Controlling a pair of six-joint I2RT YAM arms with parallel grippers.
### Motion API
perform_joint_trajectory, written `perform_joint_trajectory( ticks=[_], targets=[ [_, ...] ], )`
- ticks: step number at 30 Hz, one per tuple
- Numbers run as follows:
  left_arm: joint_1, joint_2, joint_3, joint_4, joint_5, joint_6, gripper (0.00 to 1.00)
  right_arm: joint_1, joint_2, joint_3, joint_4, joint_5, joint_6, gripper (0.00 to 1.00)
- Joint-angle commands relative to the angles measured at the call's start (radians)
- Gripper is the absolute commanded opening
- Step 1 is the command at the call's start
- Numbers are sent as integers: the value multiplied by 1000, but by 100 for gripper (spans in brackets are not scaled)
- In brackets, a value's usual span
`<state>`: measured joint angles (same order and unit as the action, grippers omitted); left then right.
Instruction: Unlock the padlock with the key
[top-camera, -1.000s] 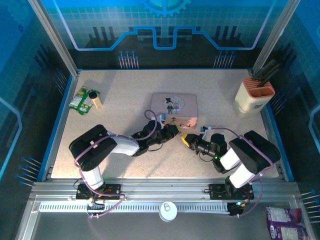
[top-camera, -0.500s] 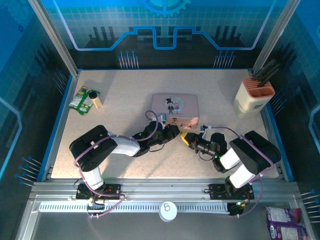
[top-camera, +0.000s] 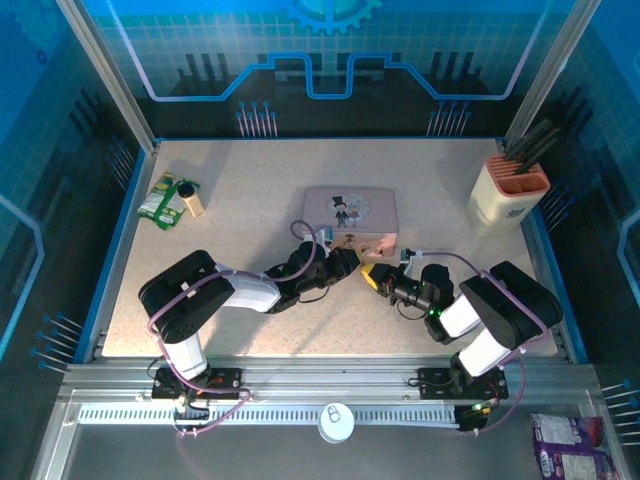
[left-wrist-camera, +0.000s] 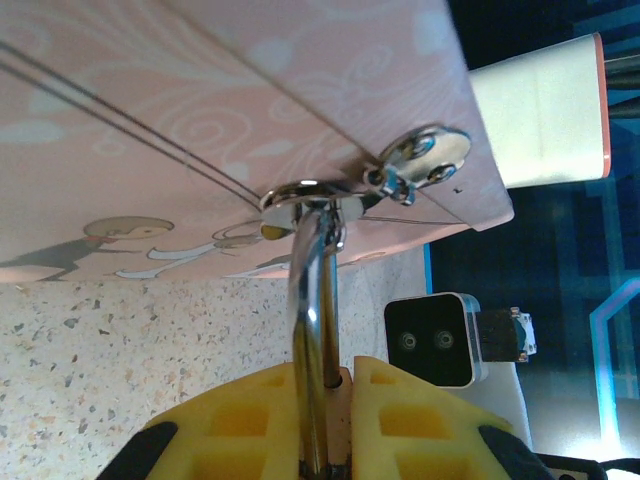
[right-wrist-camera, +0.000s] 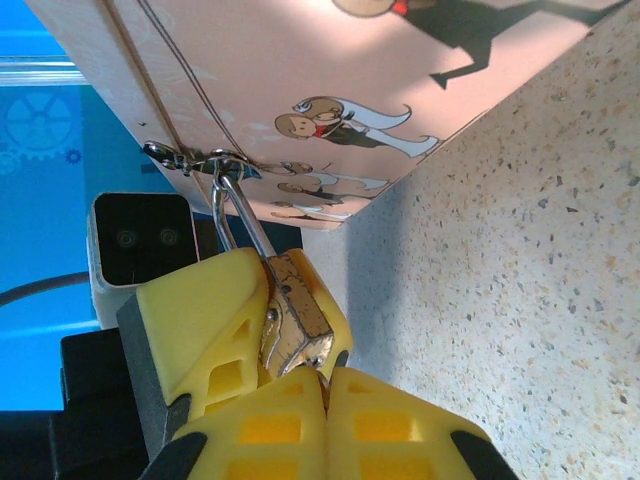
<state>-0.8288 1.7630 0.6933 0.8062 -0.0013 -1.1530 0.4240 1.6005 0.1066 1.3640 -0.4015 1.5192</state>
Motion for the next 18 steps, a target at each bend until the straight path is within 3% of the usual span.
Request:
perform_joint_trajectory(
  ticks=[1, 10, 18],
  targets=[
    [-69, -52, 40, 79, 103, 12, 0, -23, -22, 47, 57, 23, -9, 0],
    [-83, -56, 61, 46, 93, 15, 0, -25, -33, 70, 58, 16, -22, 0],
    [-92, -45, 73, 46, 87, 10, 0, -28, -94, 90, -26, -8, -73, 8]
  ],
)
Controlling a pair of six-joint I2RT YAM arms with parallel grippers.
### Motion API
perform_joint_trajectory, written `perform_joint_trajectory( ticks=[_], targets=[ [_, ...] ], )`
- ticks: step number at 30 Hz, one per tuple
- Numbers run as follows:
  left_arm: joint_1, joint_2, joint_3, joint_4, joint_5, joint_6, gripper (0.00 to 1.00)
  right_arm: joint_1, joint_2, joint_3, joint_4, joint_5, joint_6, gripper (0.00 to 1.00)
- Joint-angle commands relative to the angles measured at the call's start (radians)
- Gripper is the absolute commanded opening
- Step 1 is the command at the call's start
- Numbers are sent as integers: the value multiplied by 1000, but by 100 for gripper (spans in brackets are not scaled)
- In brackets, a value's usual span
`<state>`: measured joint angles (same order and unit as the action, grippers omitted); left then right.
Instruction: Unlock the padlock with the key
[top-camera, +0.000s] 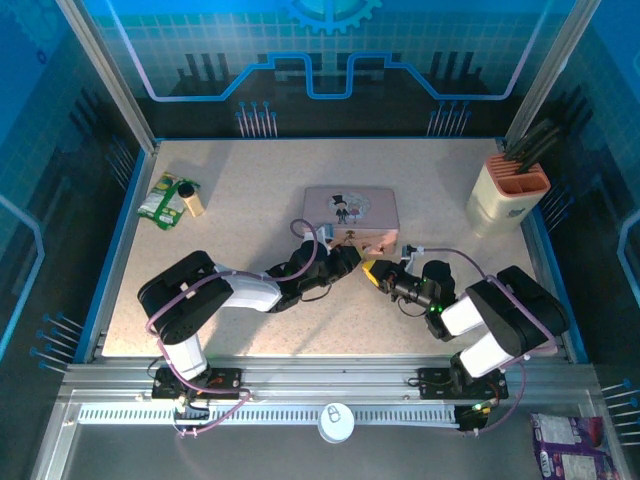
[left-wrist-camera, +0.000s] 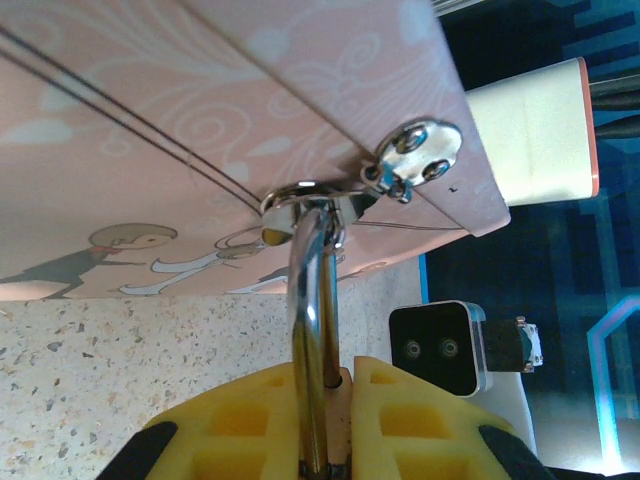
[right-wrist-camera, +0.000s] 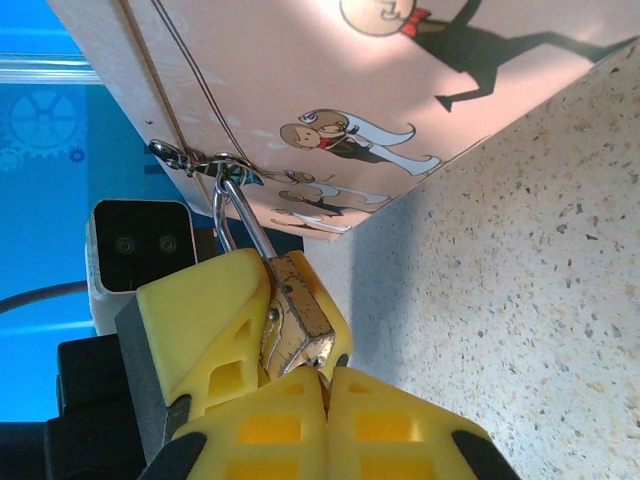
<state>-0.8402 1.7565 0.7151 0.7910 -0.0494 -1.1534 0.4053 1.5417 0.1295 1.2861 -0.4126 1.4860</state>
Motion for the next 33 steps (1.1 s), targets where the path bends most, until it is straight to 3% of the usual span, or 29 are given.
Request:
perform_joint_trajectory(
  ticks=[1, 5, 9, 14, 17, 19, 26, 33],
  targets=[
    [-80, -40, 53, 54, 134, 10, 0, -11, -42, 67, 47, 2, -43, 9],
    [-79, -60, 52, 0, 96, 12, 0, -22, -88, 55, -34, -3, -80, 18],
    [-75, -74, 60, -64, 53, 20, 0, -47, -198, 32, -233, -1, -181, 34],
    [-54, -72, 66, -84, 43, 19, 0, -56, -488, 72, -706, 46, -399, 46],
    [-50, -72, 71, -93, 42, 20, 0, -50, -687, 145, -1078, 148, -616, 46],
    [-47, -75, 72, -100, 37, 19, 0, -48, -784, 176, -1229, 220, -751, 45],
    [-43, -87, 67, -114, 36, 13, 0, 1, -991, 126, -1280, 338, -1037, 39],
    [-41, -105, 63, -151, 36, 3, 0, 234, -1017, 74, -1248, 577, -1278, 38]
  ],
)
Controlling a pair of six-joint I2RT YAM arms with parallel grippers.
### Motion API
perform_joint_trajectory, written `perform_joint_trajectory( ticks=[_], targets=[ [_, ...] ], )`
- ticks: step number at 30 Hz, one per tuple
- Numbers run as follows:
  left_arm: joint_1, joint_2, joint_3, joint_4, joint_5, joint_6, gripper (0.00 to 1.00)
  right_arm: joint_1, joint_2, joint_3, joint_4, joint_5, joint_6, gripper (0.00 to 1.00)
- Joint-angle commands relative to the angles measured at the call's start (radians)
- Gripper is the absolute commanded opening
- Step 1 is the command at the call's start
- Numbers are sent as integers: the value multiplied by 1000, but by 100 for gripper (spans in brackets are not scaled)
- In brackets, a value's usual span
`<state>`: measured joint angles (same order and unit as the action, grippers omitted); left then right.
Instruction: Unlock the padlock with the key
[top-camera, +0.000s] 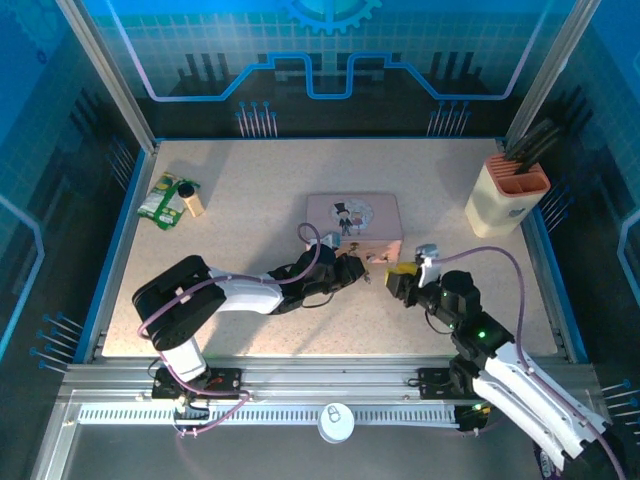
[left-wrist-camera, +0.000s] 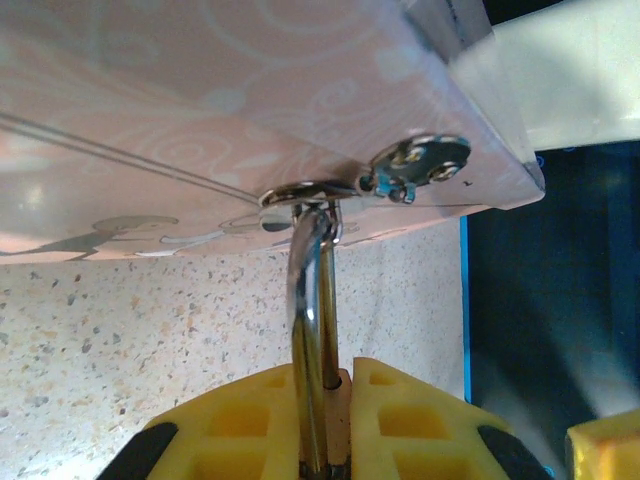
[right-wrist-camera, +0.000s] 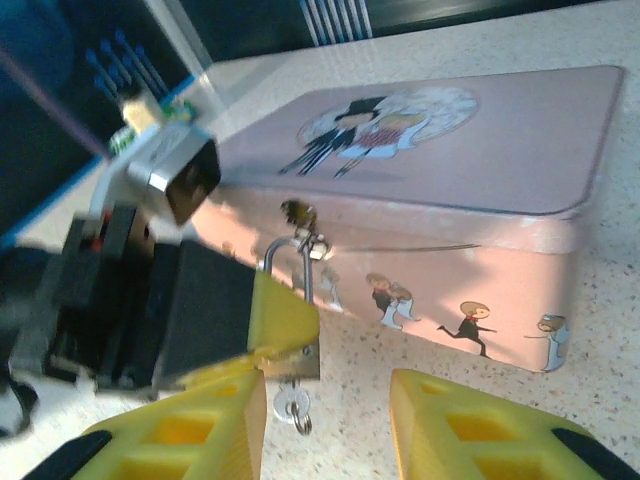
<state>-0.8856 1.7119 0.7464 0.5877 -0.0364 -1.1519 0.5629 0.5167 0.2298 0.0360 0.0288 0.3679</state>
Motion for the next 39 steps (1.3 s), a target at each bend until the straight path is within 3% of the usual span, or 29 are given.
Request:
perform_joint_trajectory(
  ticks=[1, 5, 9, 25, 39],
  targets=[
    [5, -65, 32, 51, 23, 0, 0, 123, 27, -36, 35, 171, -191, 38],
    [9, -72, 32, 49, 27, -6, 0, 279, 133, -51, 155, 327, -308, 39],
    [17, -79, 29, 30, 29, -25, 0, 346, 247, -42, 273, 403, -362, 38],
    [33, -109, 2, 38, 39, -38, 0, 418, 629, -98, 827, 551, -495, 31],
    [32, -109, -1, 49, 52, -43, 0, 427, 821, -73, 982, 587, -542, 21]
  ],
)
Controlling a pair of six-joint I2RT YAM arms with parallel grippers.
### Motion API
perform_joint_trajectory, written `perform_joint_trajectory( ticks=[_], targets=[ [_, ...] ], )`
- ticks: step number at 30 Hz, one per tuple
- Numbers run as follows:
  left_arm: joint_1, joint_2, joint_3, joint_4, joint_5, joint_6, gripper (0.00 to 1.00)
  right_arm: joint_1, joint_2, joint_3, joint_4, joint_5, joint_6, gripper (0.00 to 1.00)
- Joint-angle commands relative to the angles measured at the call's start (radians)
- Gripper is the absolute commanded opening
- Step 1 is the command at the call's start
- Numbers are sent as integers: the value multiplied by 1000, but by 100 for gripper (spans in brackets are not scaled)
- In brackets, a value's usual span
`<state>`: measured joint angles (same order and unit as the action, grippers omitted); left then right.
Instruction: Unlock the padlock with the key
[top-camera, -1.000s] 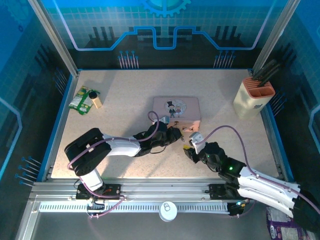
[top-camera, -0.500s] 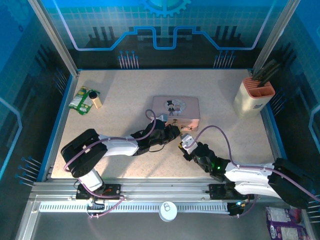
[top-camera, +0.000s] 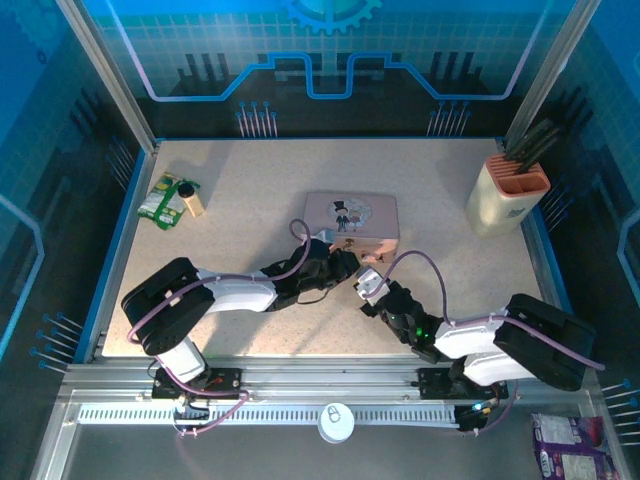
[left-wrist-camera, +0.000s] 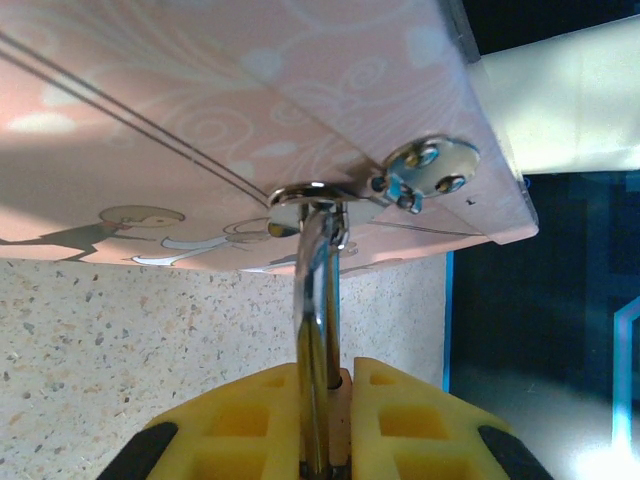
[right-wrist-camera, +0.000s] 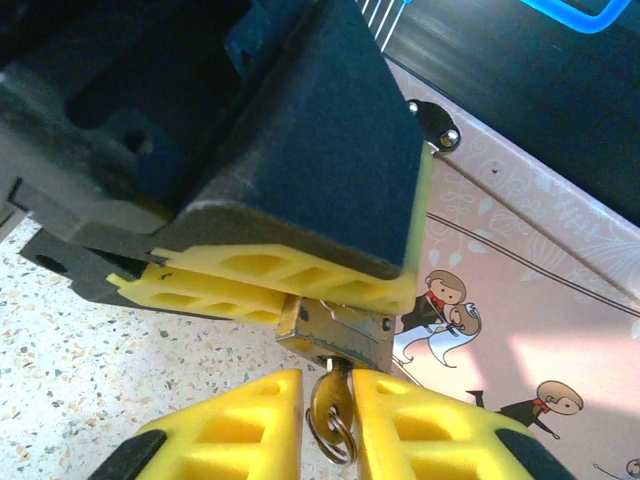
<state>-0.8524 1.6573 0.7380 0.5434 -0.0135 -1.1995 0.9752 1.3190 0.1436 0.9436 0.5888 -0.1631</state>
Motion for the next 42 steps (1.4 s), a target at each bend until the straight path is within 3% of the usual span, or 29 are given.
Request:
perform_joint_trajectory(
  ticks=[1, 13, 23, 34, 42],
  targets=[
    [-1, -54, 7, 92, 29, 4, 0, 13, 23, 13, 82, 33, -9, 20],
    [-1, -54, 6, 86, 34, 2, 0, 14, 39, 25, 100, 75, 59, 11],
    [-1, -42, -6, 86, 28, 21, 0, -9, -61, 54, -105, -87, 509, 0],
    [-1, -14, -20, 109, 30, 39, 0, -16, -44, 55, -112, -180, 720, 0],
    [6, -1, -49, 69, 1, 73, 14, -26, 14, 54, -116, -228, 877, 0]
  ],
)
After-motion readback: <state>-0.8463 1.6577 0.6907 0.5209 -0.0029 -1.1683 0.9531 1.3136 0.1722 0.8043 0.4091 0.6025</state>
